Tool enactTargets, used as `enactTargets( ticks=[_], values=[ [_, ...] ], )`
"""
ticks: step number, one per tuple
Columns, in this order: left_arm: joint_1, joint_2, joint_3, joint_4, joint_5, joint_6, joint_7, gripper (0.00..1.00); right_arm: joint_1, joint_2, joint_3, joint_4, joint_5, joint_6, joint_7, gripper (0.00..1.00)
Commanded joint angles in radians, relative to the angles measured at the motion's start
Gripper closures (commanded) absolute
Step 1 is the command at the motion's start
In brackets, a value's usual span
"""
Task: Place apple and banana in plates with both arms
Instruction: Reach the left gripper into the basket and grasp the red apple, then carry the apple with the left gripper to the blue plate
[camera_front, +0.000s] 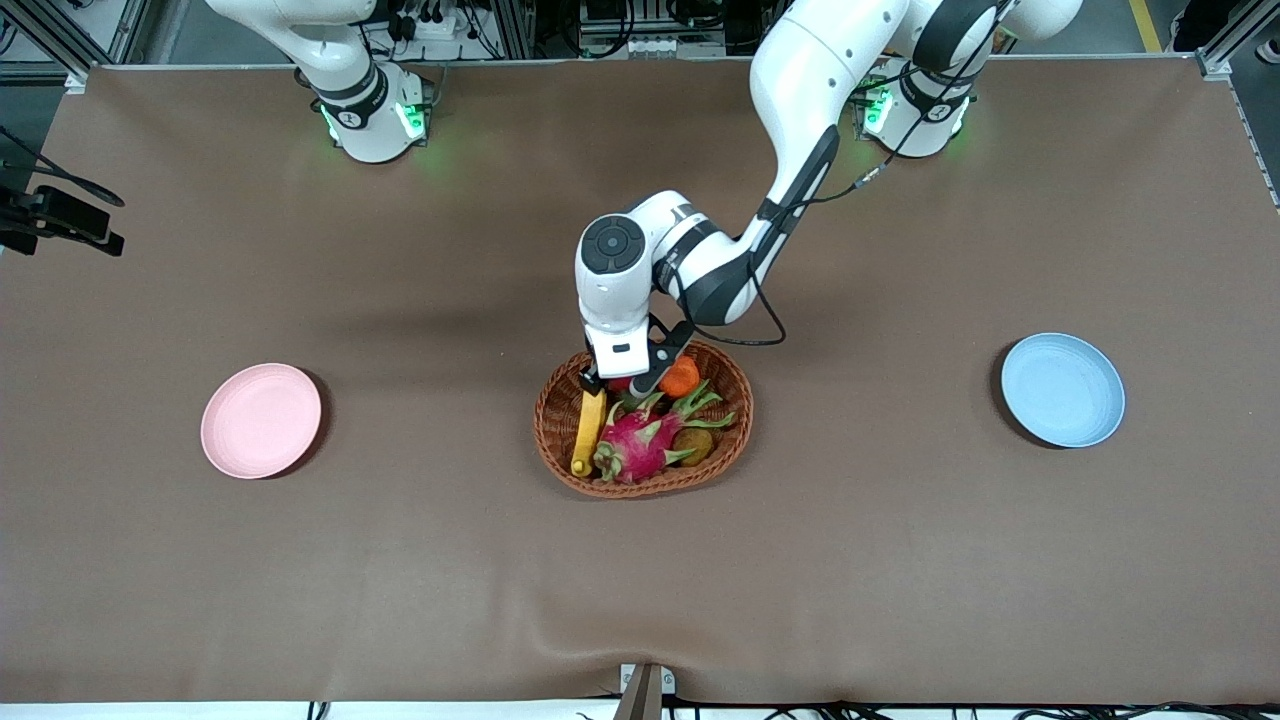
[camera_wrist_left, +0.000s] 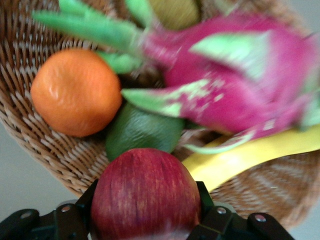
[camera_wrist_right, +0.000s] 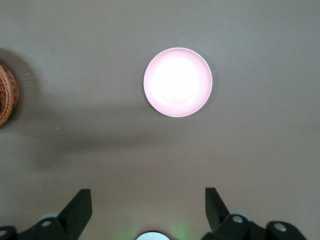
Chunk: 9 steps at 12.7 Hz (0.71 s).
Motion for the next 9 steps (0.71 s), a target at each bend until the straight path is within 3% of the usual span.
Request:
enactTargets(
  ticks=[1,4,9],
  values=[
    [0.009,-0.12,0.044,-0.01,-0.002,-0.122,0.076,1.0,0.007,0.008,0.004,-0.007,0.047,0.005,0.018,0.0],
    [0.103,-0.264,0.046,-0.016,-0.009,-0.277,0.277,1.0,0.025,0.039,0.004,-0.005,0.12,0.022,0.018,0.0],
    [0.344,-0.428,0.041,-0.033,-0.012,-0.514,0.637,1.0,0.157,0.195,0.004,0.003,0.178,0.181,0.019,0.0]
  ],
)
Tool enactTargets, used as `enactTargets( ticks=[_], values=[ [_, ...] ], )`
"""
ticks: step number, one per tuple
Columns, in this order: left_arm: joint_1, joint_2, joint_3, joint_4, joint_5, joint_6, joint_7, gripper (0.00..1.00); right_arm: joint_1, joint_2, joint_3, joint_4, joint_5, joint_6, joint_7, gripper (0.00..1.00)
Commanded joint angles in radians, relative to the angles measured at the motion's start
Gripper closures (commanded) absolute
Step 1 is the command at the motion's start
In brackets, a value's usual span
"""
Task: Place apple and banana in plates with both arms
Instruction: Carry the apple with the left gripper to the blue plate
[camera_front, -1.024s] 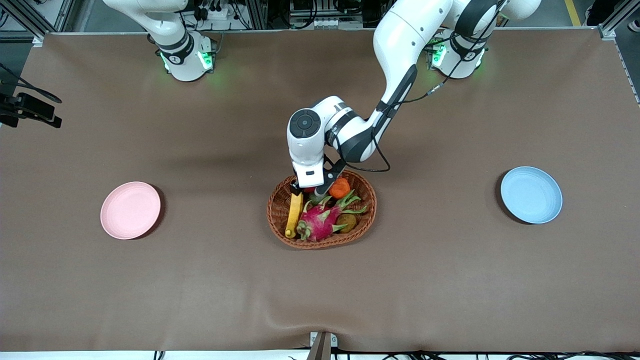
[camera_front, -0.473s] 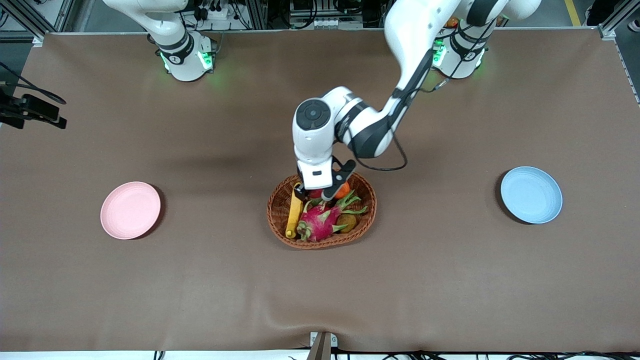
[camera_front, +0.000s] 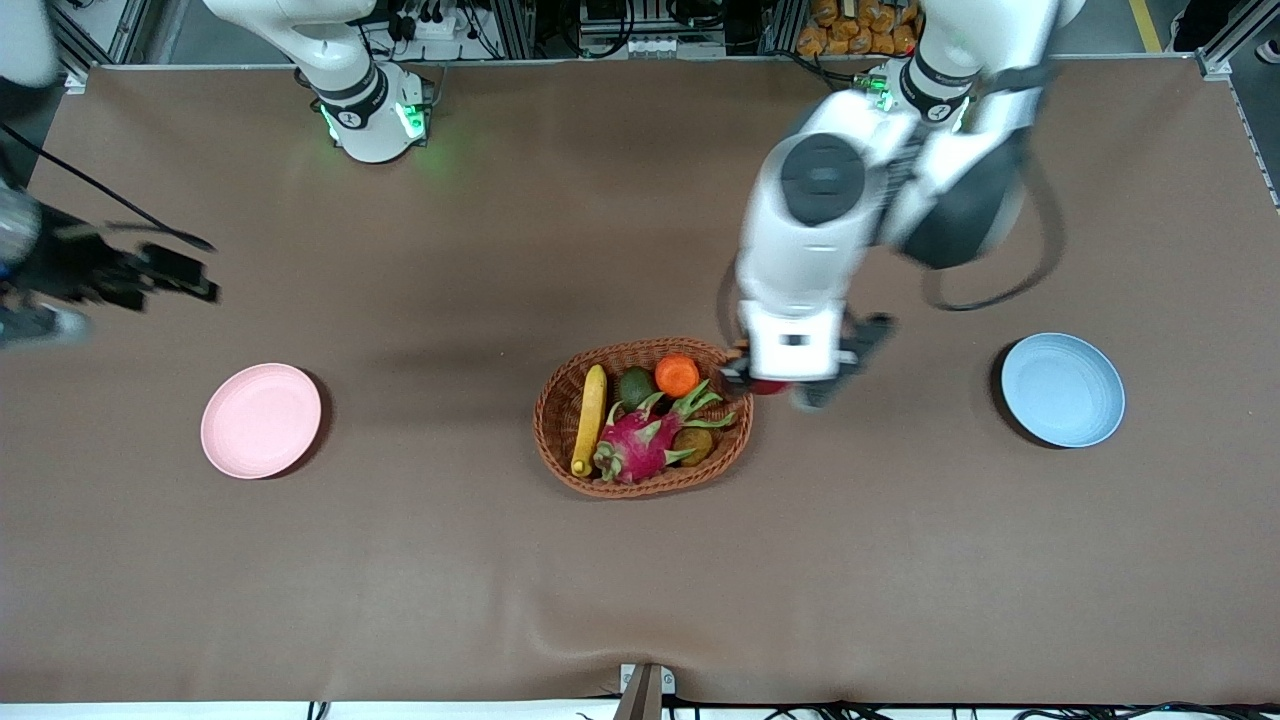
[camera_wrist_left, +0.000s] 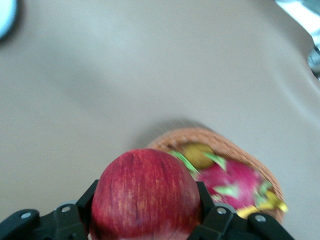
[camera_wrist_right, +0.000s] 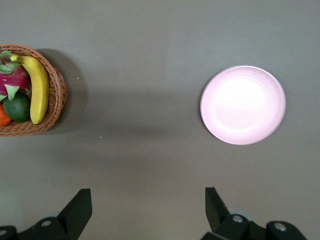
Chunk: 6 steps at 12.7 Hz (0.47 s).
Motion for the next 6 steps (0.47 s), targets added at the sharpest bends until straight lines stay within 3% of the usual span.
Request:
enactTargets(
  ticks=[1,3,6],
  values=[
    [0.126,-0.079,-0.015,-0.05,-0.012,-0.077,0.186,1.0,0.067,0.087,-0.005,0.022,0.029,0.063,0.017,0.0],
    [0.225,-0.113,-0.017,-0.088,-0.014,-0.147,0.33,1.0,0.113,0.153,-0.005,0.022,0.031,0.137,0.064,0.0],
    [0.347,-0.146,-0.02,-0.183,-0.014,-0.138,0.442,1.0,0.197,0.236,-0.005,0.024,0.031,0.24,0.2,0.0]
  ],
)
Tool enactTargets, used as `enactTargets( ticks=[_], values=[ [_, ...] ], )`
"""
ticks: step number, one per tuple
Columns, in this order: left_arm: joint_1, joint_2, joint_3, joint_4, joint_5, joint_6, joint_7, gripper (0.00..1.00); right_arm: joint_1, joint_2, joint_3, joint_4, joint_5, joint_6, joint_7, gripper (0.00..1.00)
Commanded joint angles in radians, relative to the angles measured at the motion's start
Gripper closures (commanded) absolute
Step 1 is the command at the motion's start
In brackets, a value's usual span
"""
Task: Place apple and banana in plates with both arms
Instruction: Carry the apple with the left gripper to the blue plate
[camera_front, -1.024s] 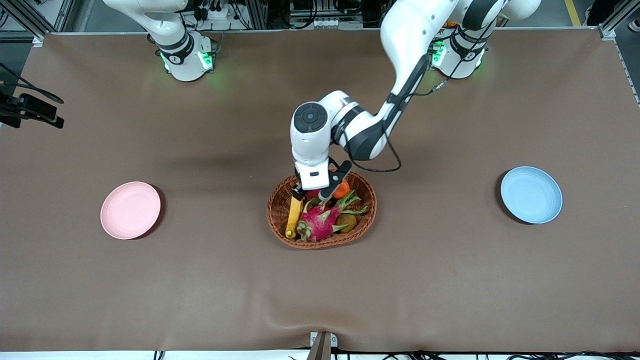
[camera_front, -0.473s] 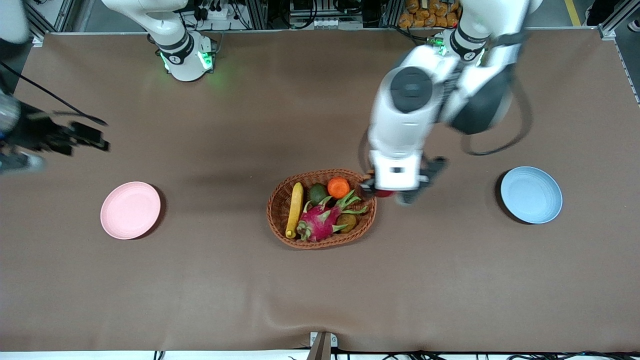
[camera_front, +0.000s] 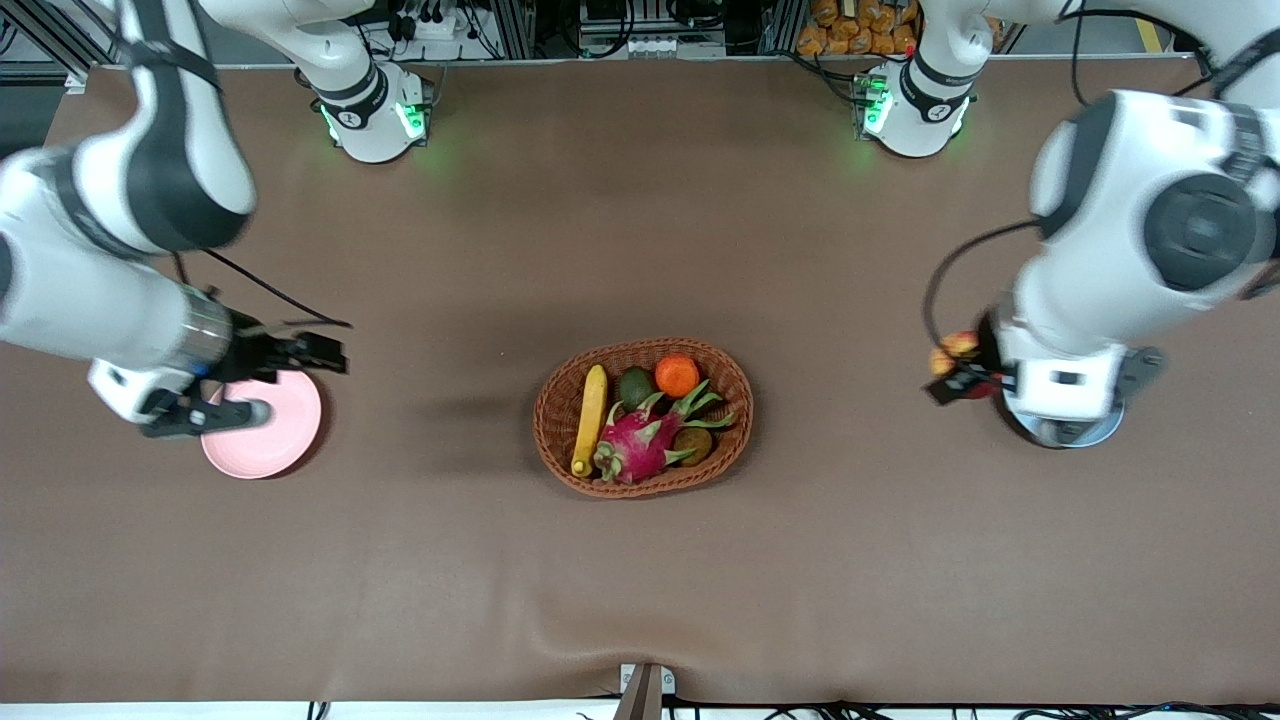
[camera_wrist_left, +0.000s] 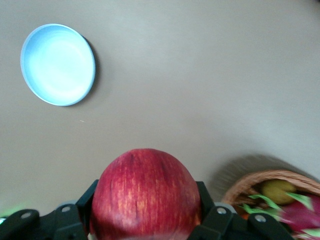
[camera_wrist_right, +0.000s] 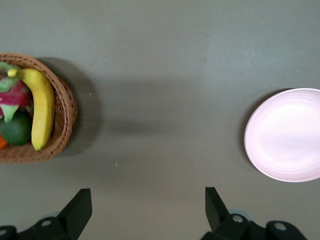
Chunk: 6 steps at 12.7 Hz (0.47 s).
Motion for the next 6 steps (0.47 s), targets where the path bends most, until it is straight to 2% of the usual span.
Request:
enactTargets(
  ticks=[1,3,6],
  values=[
    [0.097,-0.067,-0.017,-0.118,-0.012,0.008,0.094,1.0,0.082,0.096,-0.01,0.027,0.016,0.108,0.11,0.0],
    [0.182,-0.087,-0.017,-0.186,-0.012,0.02,0.192,1.0,0.131,0.173,-0.01,0.052,0.015,0.222,0.222,0.0],
    [0.345,-0.103,-0.019,-0.34,-0.012,0.171,0.402,1.0,0.205,0.296,-0.008,0.203,0.013,0.244,0.37,0.0]
  ],
)
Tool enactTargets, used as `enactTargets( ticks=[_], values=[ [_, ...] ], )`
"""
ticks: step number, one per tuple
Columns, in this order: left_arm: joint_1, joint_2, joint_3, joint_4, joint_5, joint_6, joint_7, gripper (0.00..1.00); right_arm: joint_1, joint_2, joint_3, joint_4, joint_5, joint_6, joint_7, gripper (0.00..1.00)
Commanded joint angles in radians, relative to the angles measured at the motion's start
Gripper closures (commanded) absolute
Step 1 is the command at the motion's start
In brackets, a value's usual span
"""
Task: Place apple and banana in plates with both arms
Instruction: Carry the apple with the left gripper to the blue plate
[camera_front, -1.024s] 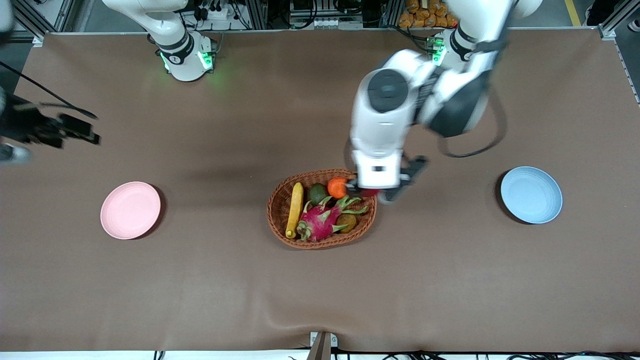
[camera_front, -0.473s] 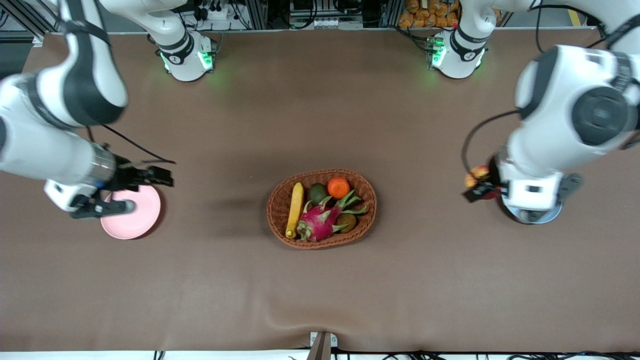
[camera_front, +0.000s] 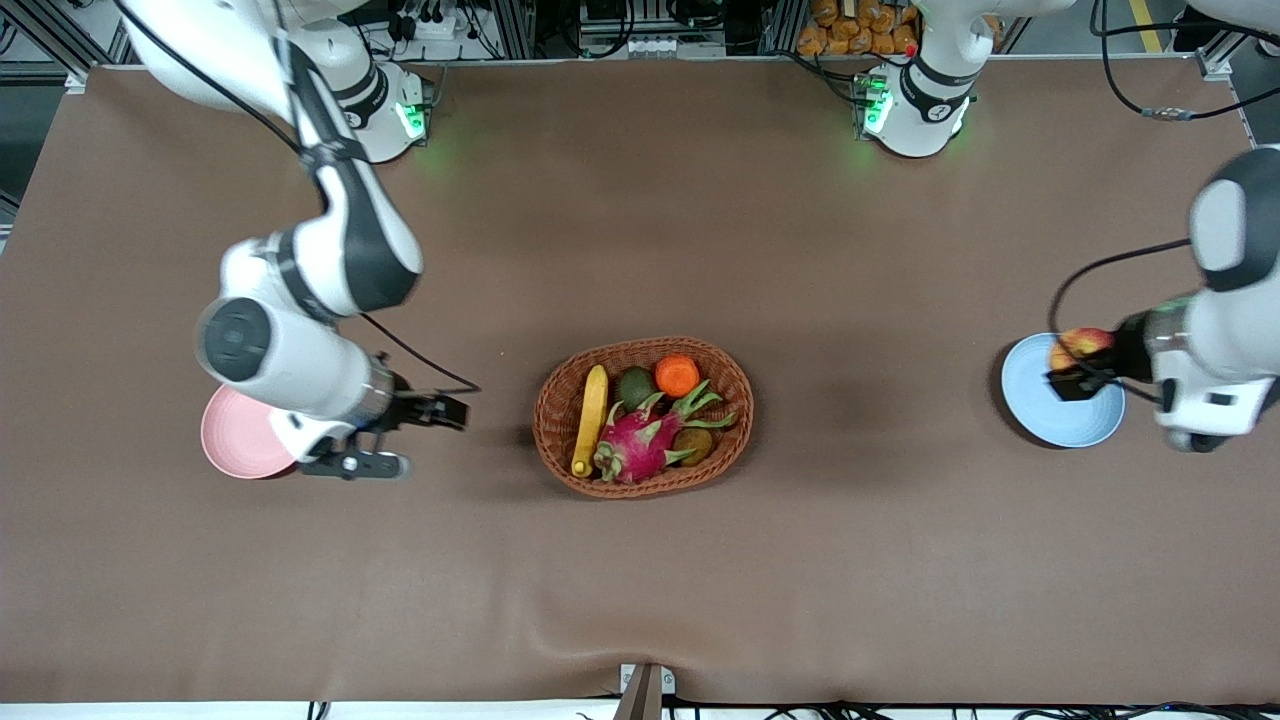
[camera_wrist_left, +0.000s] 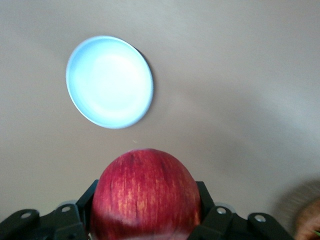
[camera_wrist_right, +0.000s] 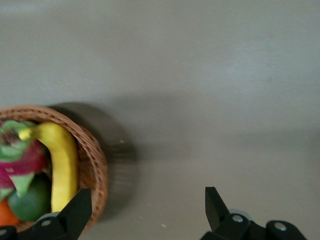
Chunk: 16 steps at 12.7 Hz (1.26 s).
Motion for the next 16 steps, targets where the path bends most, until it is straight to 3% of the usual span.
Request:
enactTargets(
  ticks=[1,4,8,12,13,14,15,16],
  values=[
    [0.115,-0.052,-0.017,-0.196,-0.012,0.182,0.141,1.0,0.06,0.114,-0.01,0.174,0.011,-0.019,0.138,0.0],
    [0.171,0.004,-0.015,-0.305,-0.124,0.376,0.209,1.0,0.089,0.154,-0.01,0.207,0.012,0.076,0.178,0.0],
    [0.211,0.142,-0.015,-0.294,-0.179,0.417,0.218,1.0,0.123,0.237,-0.01,0.213,0.008,0.258,0.17,0.0],
    [0.246,0.225,-0.012,-0.293,-0.18,0.444,0.306,0.99,0.169,0.283,-0.013,0.236,-0.001,0.274,0.17,0.0],
    [0.261,0.233,-0.011,-0.294,-0.177,0.442,0.326,0.93,0.173,0.285,-0.013,0.236,-0.003,0.274,0.17,0.0],
    [0.284,0.244,-0.011,-0.293,-0.172,0.441,0.34,0.8,0.18,0.292,-0.013,0.236,-0.01,0.276,0.172,0.0],
    [0.3,0.256,-0.012,-0.291,-0.172,0.439,0.358,0.57,0.183,0.298,-0.013,0.236,-0.017,0.279,0.172,0.05],
    [0.304,0.259,-0.014,-0.293,-0.172,0.432,0.388,0.01,0.187,0.306,-0.013,0.236,-0.023,0.289,0.172,0.15]
  ],
)
